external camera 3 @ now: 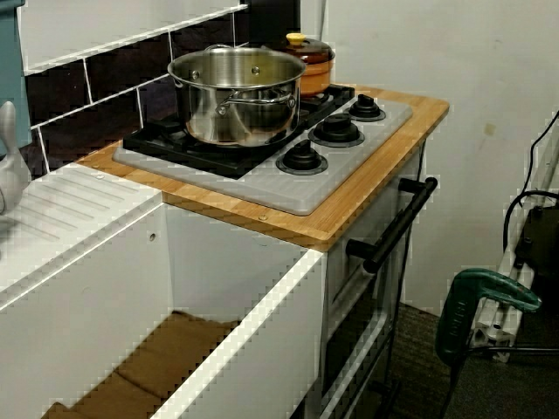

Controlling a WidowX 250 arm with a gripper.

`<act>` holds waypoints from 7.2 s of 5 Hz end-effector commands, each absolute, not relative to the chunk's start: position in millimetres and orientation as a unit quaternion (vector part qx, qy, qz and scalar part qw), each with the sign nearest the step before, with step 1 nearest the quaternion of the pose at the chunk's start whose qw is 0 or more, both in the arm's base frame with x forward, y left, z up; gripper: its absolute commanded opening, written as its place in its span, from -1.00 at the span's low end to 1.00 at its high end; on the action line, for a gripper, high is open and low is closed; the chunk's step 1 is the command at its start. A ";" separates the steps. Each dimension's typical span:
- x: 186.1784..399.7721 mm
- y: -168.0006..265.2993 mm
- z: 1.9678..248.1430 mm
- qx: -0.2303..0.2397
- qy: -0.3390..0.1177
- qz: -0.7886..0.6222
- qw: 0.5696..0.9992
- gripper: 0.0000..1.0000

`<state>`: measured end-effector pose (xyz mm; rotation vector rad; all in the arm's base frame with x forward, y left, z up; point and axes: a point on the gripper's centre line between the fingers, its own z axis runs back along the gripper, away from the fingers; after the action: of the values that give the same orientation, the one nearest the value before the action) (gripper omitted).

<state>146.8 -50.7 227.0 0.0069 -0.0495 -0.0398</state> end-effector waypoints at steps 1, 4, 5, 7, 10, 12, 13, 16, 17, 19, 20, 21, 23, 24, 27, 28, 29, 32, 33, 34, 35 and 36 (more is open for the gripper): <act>206.1 -73.7 219.4 0.049 -0.035 -0.010 0.998 1.00; 295.1 -132.5 201.5 0.084 -0.161 -0.027 0.983 1.00; 316.0 -140.4 201.4 0.076 -0.167 -0.031 0.982 1.00; 358.5 -150.2 194.1 0.059 -0.159 -0.047 0.984 1.00; 377.7 -142.1 172.7 0.001 -0.126 -0.045 0.991 1.00; 377.3 -148.9 153.2 0.003 -0.108 -0.041 0.993 0.83; 379.3 -150.2 151.1 0.002 -0.102 -0.035 0.994 1.00; 376.6 -151.6 140.4 0.011 -0.096 -0.030 0.995 1.00; 379.2 -151.2 138.4 0.016 -0.097 -0.026 0.995 1.00; 382.0 -152.5 128.8 0.027 -0.096 -0.026 0.995 1.00; 382.5 -151.5 127.8 0.026 -0.093 -0.025 0.995 1.00; 381.7 -151.5 126.6 0.025 -0.087 -0.027 0.996 0.93; 378.7 -149.8 129.4 0.017 -0.084 -0.032 0.996 -1.00; 376.3 -148.3 132.7 0.014 -0.081 -0.033 0.996 -1.00; 367.7 -143.9 171.0 -0.012 -0.090 -0.028 0.995 -1.00; 362.4 -137.6 184.7 -0.022 -0.093 -0.022 0.995 -1.00; 362.8 -137.8 190.0 -0.022 -0.092 -0.021 0.995 -1.00; 364.3 -102.2 209.1 0.017 -0.085 -0.006 0.996 -1.00; 354.4 -78.4 212.2 0.034 -0.093 0.011 0.995 -1.00; 342.4 -45.5 207.6 0.054 -0.087 0.026 0.994 -1.00; 326.0 -14.7 202.5 0.060 -0.077 0.038 0.995 -1.00; 308.7 5.4 197.9 0.070 -0.088 0.056 0.992 -1.00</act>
<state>309.5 5.0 177.8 0.1420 -0.1175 0.1093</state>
